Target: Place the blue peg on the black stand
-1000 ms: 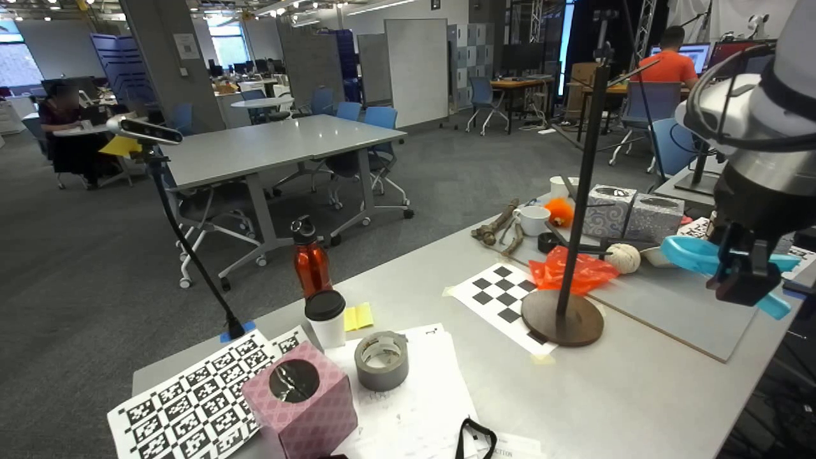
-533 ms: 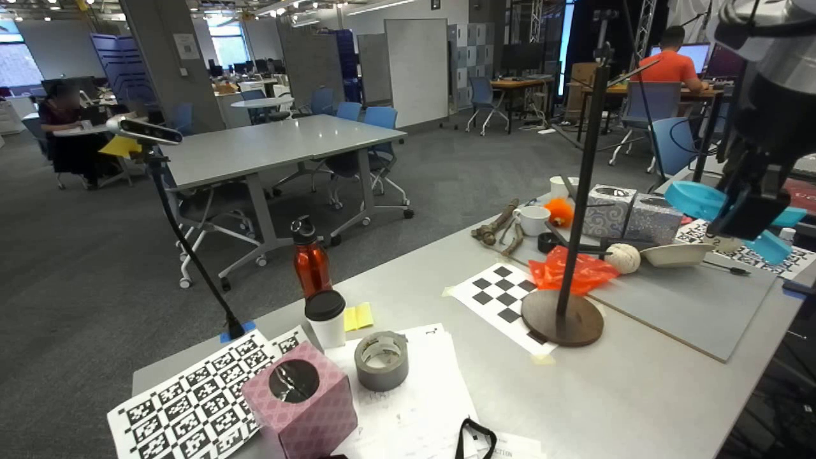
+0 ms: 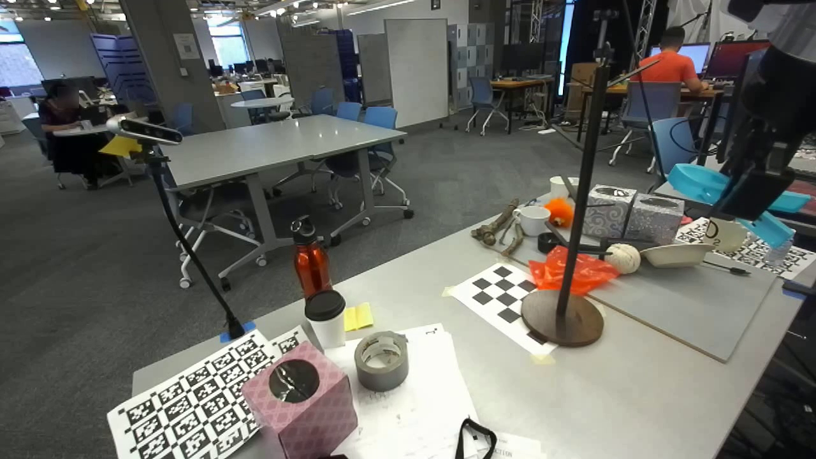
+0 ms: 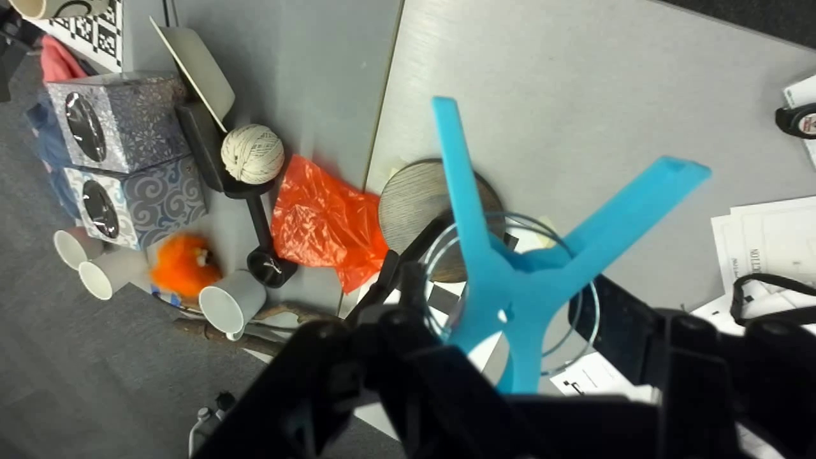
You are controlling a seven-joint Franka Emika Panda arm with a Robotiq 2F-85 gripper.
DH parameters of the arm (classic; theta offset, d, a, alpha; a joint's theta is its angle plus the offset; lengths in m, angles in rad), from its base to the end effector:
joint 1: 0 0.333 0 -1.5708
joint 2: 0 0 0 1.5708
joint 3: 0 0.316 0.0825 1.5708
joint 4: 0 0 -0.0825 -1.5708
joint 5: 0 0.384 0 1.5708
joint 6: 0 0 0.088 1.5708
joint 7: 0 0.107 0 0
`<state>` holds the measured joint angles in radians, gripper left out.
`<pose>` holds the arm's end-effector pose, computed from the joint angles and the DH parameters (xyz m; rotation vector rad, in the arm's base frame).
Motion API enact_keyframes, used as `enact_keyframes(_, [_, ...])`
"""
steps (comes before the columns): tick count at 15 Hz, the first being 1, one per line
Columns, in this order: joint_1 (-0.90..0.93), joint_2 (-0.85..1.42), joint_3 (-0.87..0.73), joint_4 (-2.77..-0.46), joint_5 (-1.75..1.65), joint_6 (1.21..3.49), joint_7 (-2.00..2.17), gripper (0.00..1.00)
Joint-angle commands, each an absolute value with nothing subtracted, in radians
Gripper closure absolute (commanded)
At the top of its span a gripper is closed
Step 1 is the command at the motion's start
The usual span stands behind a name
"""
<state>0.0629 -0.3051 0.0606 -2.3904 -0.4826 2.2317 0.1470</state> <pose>0.4612 0.0439 0.4520 2.7118 0.3374 0.2707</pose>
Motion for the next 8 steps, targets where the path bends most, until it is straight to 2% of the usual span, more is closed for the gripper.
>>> enact_keyframes(1, [0.030,-0.298,0.074,-2.372,-0.482,2.240,0.154,0.65])
enact_keyframes(8, [-0.025,-0.270,0.036,-2.296,-0.460,2.273,0.142,0.65])
